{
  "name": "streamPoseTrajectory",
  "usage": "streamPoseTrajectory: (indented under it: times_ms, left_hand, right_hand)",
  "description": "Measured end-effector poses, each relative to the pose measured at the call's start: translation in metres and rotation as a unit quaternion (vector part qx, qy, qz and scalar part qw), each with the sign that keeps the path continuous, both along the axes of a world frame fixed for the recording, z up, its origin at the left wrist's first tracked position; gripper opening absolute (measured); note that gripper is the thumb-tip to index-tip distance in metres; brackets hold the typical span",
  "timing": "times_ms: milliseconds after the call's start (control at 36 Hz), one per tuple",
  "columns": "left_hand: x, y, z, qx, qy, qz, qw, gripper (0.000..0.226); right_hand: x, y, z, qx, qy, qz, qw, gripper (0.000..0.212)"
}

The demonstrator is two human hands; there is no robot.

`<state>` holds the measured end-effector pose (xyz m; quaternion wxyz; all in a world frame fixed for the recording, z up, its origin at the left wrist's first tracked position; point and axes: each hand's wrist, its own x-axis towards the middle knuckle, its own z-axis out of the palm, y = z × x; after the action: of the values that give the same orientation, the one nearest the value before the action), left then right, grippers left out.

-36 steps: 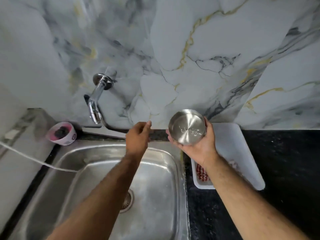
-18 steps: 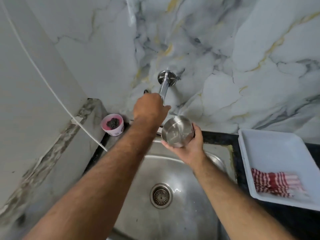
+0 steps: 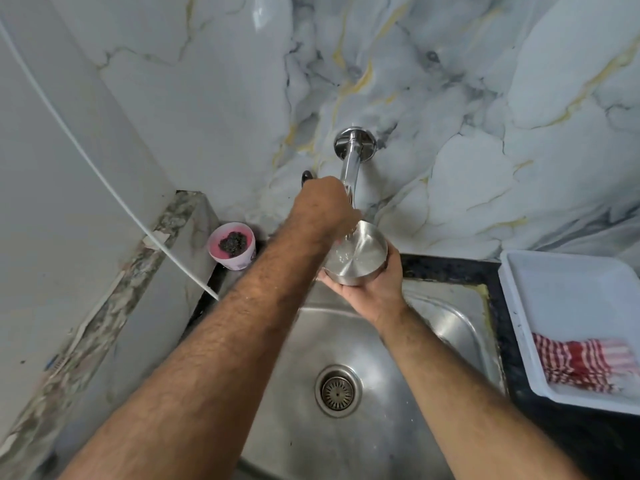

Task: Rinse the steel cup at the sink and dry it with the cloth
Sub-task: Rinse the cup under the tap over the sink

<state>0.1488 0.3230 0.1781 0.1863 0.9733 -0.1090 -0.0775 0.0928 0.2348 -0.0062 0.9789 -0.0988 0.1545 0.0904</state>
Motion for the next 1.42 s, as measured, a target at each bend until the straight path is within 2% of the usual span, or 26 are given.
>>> streamPoseTrajectory:
  times_ms: [111,194,306,389,472,556,667,778,833,889,917,1028,1111,1250,1333,1417]
  left_hand:
    - [-0.002,0.008,0.002,-0.057,0.048,0.006,0.997,0.043]
    - [-0.004,0.01,0.0,-0.075,0.045,0.003,0.996,0.043]
    - [-0.003,0.009,0.002,-0.078,0.05,-0.002,0.996,0.044]
    - [-0.001,0.01,0.004,-0.066,0.065,-0.003,0.996,0.041]
    - [0.001,0.012,0.004,-0.094,0.084,0.004,0.992,0.039]
    - [0.002,0.013,0.003,-0.109,0.083,0.007,0.991,0.04]
    - [0.003,0.013,0.0,-0.11,0.08,0.007,0.991,0.041]
    - [0.005,0.013,-0.001,-0.109,0.078,0.005,0.991,0.042]
    - [0.005,0.013,-0.001,-0.105,0.076,0.005,0.992,0.042]
    - [0.005,0.014,-0.001,-0.103,0.077,0.004,0.992,0.041]
    - [0.005,0.014,-0.001,-0.104,0.077,0.004,0.992,0.04]
    - [0.005,0.015,-0.007,-0.096,0.056,0.001,0.994,0.042]
    - [0.002,0.014,-0.017,-0.086,0.01,0.003,0.996,0.047]
    - [-0.006,0.016,-0.04,-0.144,-0.082,0.027,0.986,0.051]
    - [-0.006,0.016,-0.044,-0.158,-0.097,0.028,0.982,0.053]
    - [-0.005,0.016,-0.043,-0.161,-0.096,0.026,0.982,0.053]
  right_hand:
    - [0.002,0.007,-0.003,0.068,-0.018,0.003,0.997,0.072]
    - [0.002,0.015,-0.004,0.134,-0.023,0.003,0.991,0.072]
    - [0.002,0.02,-0.005,0.156,-0.043,0.007,0.987,0.08]
    - [0.008,0.023,-0.004,0.104,0.017,-0.032,0.994,0.071]
    - [0.013,0.029,-0.002,0.007,0.071,-0.057,0.996,0.07]
    - [0.014,0.033,-0.002,-0.078,0.105,-0.062,0.989,0.054]
    - [0.013,0.033,-0.008,-0.121,0.076,-0.053,0.988,0.032]
    - [0.011,0.03,-0.01,-0.095,0.017,-0.065,0.993,0.024]
    - [0.01,0.029,-0.011,-0.08,0.006,-0.066,0.995,0.036]
    - [0.01,0.027,-0.013,-0.066,-0.012,-0.046,0.997,0.07]
    - [0.01,0.027,-0.012,-0.053,-0.019,-0.039,0.998,0.077]
    - [0.006,0.024,-0.012,0.028,-0.043,-0.036,0.998,0.068]
    - [0.003,0.024,-0.011,0.039,-0.047,-0.042,0.997,0.071]
    - [-0.004,0.021,-0.015,0.011,-0.029,-0.043,0.999,0.072]
    - [-0.011,0.017,-0.02,-0.014,-0.025,-0.033,0.999,0.08]
    - [-0.016,0.013,-0.022,-0.082,-0.022,-0.019,0.996,0.077]
